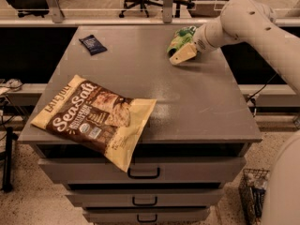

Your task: Move green rice chip bag near brown chip bag

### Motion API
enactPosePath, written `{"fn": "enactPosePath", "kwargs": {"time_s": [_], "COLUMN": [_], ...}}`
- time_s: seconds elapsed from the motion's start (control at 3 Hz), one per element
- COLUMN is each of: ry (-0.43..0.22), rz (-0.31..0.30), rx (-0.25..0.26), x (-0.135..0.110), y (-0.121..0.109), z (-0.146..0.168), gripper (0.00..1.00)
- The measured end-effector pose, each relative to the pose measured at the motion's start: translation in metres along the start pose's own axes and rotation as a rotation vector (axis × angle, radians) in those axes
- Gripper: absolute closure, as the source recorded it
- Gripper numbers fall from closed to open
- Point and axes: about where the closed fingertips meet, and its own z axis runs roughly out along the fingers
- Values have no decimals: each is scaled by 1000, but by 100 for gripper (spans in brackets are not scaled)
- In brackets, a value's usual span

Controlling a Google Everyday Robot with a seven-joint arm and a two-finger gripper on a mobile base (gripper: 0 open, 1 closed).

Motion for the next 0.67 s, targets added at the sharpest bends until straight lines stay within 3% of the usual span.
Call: {"fn": "enactPosePath", "kwargs": {"time_s": [0.67], "ry": [23], "rz": [-36], "rx": [88], "x": [8], "y": [-19], "z": [-3], "gripper": [62]}}
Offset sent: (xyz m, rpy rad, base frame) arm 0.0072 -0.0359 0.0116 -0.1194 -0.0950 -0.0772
